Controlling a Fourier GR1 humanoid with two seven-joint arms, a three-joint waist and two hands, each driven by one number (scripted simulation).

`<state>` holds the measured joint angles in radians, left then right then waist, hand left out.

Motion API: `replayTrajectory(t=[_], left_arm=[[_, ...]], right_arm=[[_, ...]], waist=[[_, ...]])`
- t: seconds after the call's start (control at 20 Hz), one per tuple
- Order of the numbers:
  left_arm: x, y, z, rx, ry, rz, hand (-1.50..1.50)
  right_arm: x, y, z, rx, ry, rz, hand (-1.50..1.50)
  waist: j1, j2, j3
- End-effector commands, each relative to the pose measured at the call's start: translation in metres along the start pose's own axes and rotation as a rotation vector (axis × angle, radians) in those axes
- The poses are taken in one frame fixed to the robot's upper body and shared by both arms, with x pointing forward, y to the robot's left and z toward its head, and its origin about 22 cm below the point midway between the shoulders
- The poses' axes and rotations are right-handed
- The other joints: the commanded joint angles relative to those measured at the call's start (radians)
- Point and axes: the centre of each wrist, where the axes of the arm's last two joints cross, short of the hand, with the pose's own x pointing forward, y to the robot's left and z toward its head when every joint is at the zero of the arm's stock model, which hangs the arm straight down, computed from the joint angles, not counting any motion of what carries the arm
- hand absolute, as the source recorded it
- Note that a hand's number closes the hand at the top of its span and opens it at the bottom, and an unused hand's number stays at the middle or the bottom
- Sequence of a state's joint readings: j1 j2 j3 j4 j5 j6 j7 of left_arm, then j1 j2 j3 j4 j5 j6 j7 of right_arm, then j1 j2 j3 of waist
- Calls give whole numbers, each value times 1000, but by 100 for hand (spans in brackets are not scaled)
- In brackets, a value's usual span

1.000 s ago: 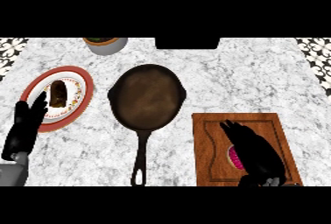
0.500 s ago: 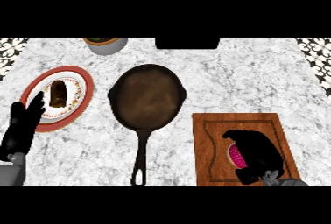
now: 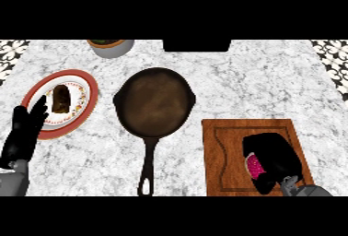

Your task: Pick the cupcake from the cutting board and place it in the pan

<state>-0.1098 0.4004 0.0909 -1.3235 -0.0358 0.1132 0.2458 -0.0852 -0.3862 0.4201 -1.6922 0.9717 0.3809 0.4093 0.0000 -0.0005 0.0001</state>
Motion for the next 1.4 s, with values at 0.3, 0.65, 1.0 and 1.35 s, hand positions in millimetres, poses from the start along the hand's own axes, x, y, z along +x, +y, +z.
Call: replayTrajectory(t=[0.3, 0.65, 1.0, 1.35], left_arm=[[21, -14, -6, -28, -27, -3, 0], [-8, -6, -3, -2, 18, -5, 0], [10, 7, -8, -9, 5, 7, 0], [1, -5, 0, -33, -11, -8, 0]], right_arm=[[-115, -49, -64, -42, -240, 42, 150], [-104, -103, -64, -460, -455, -74, 150], [-74, -110, -75, -523, -613, -222, 150], [18, -139, -108, -486, -621, -335, 150]], waist=[[26, 9, 2], [1, 0, 1], [4, 0, 0], [21, 3, 0]])
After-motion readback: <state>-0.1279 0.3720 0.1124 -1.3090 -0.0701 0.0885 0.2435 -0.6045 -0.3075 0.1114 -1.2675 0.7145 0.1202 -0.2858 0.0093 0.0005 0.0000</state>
